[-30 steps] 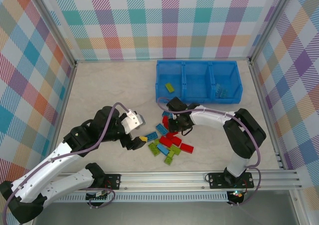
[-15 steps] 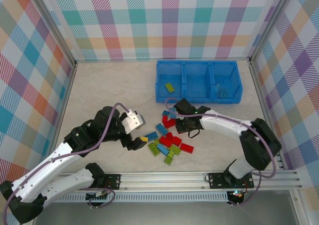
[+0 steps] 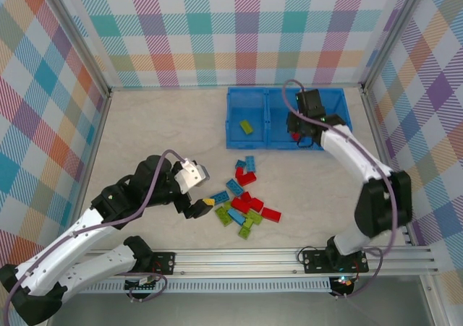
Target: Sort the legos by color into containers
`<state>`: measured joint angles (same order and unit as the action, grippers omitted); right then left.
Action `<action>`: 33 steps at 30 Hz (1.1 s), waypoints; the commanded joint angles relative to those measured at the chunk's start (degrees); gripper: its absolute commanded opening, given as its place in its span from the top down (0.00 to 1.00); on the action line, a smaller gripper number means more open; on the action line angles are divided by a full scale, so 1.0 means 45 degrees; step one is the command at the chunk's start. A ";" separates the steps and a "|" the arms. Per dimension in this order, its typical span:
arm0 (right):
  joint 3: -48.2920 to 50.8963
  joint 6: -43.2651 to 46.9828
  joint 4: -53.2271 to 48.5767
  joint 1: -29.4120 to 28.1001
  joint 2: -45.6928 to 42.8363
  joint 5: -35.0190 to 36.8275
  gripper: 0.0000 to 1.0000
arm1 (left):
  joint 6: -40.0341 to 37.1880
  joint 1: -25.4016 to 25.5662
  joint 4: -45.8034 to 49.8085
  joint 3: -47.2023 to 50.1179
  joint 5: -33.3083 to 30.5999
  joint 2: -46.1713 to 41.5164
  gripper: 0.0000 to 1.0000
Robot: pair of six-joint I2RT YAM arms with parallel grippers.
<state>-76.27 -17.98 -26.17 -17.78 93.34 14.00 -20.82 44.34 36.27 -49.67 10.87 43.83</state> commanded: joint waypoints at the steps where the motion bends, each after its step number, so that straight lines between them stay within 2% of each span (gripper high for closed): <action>1: -0.1343 0.0592 -0.0008 0.0186 0.1729 -0.0559 0.72 | 0.0173 -0.0010 -0.0534 0.0290 -0.0402 -0.0465 0.00; 6: -0.2784 0.0530 -0.0853 0.0240 0.2727 -0.0584 0.68 | 0.0154 -0.0013 -0.0645 0.0501 -0.0739 -0.0850 0.00; 9: -0.1965 0.0295 -0.0476 0.0232 0.1576 -0.1158 0.65 | 0.0170 -0.0020 -0.0697 0.0570 -0.0708 -0.0933 0.00; 15: 0.1101 -0.0359 -0.0551 -0.0089 -0.1719 -0.3018 0.53 | 0.0124 -0.0020 -0.0571 0.0443 -0.0319 -0.0511 0.00; 17: 0.2481 -0.0543 -0.0989 -0.0725 -0.3103 -0.3223 0.51 | 0.0130 -0.0009 -0.0560 0.0374 0.0061 -0.0331 0.00; 20: 0.4076 -0.0808 -0.2231 -0.2388 -0.4935 -0.2445 0.51 | 0.0090 -0.0022 -0.0636 0.0376 0.0388 -0.0181 0.00; 22: 0.4750 -0.1357 -0.3413 -0.3510 -0.5801 -0.2009 0.50 | 0.0079 -0.0019 -0.0694 0.0376 0.0511 -0.0113 0.00; 25: 0.5554 -0.2470 -0.4903 -0.4841 -0.6508 -0.2190 0.49 | -0.0015 -0.0013 -0.0769 0.0418 0.0640 -0.0035 0.00; 27: 0.5791 -0.2969 -0.5533 -0.5792 -0.6454 -0.2308 0.47 | -0.0041 -0.0010 -0.0832 0.0440 0.0669 0.0022 0.00; 30: 0.5861 -0.3122 -0.5814 -0.7269 -0.5468 -0.2310 0.38 | -0.0012 -0.0031 -0.0853 0.0432 0.0677 0.0121 0.00; 33: 0.5826 -0.2478 -0.5557 -0.7743 -0.3921 -0.2159 0.29 | -0.0005 -0.0029 -0.0805 0.0430 0.0601 0.0181 0.00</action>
<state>-50.30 -29.23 -48.80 -51.51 70.96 3.66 -20.62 44.34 33.91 -47.70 12.62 44.60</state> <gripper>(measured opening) 0.685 0.998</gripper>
